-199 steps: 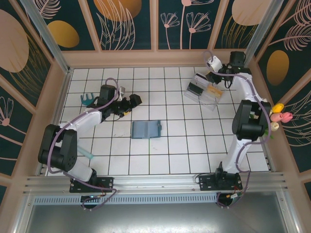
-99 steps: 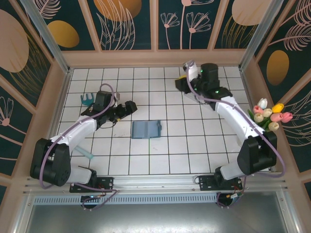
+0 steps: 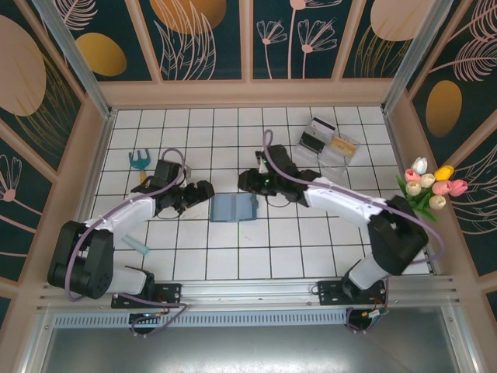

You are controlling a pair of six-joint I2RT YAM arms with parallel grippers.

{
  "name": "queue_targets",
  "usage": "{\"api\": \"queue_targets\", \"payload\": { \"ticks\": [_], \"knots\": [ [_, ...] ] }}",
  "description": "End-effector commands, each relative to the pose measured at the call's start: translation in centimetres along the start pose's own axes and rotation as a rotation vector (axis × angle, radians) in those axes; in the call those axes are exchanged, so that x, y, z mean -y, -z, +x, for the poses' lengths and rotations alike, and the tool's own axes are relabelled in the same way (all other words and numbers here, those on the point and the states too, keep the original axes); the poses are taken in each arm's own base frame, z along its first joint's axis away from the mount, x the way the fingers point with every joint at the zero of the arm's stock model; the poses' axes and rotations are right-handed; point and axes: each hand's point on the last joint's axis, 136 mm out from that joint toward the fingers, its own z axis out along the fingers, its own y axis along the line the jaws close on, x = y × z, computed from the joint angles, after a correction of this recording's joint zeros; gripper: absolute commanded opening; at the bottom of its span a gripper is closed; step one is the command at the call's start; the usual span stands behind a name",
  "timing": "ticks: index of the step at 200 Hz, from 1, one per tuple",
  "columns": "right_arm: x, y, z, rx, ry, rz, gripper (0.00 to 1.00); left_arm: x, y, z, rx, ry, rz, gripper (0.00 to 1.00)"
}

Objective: Take the credit cards out of the card holder

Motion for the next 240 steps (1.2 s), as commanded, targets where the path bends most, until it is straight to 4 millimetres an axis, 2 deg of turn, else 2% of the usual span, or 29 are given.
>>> {"api": "queue_targets", "payload": {
  "ticks": [1,17,42,61,80,107,136,151,171,181,199,240],
  "knots": [
    [0.1,-2.9,1.0,-0.046,-0.102,0.047,0.34,-0.4,-0.4,0.5,-0.017,0.008,0.008,0.74],
    [0.8,-4.4,1.7,-0.073,-0.118,0.087,0.34,-0.1,-0.6,0.9,-0.037,0.02,0.036,0.64],
    [2.2,-5.7,2.6,-0.108,-0.138,0.129,0.34,0.2,-0.9,1.5,-0.061,0.037,0.067,0.5],
    [3.2,-6.8,3.8,-0.157,-0.118,0.14,0.34,1.3,-1.3,2.3,-0.096,0.031,0.132,0.41],
    [4.3,-7.9,4.8,-0.204,-0.12,0.161,0.32,1.8,-1.9,3.0,-0.115,0.02,0.151,0.36],
    [5.5,-8.0,4.9,-0.191,-0.132,0.191,0.33,2.0,-2.8,3.5,-0.156,0.02,0.145,0.28],
    [6.8,-8.4,5.9,-0.219,-0.148,0.224,0.32,2.5,-3.8,4.2,-0.195,0.007,0.149,0.23],
    [7.3,-8.4,6.4,-0.229,-0.154,0.23,0.32,2.0,-4.1,4.2,-0.195,0.014,0.125,0.23],
    [7.5,-8.6,6.8,-0.243,-0.157,0.232,0.32,2.7,-4.0,4.3,-0.201,0.017,0.168,0.22],
    [7.6,-8.7,6.9,-0.245,-0.157,0.233,0.32,2.4,-4.0,4.2,-0.192,0.02,0.151,0.22],
    [7.9,-8.6,7.0,-0.247,-0.157,0.24,0.32,1.1,-4.1,3.8,-0.172,0.015,0.066,0.33],
    [8.5,-8.5,7.3,-0.254,-0.161,0.253,0.32,0.6,-4.4,3.9,-0.177,0.022,0.048,0.38]
  ]
}}
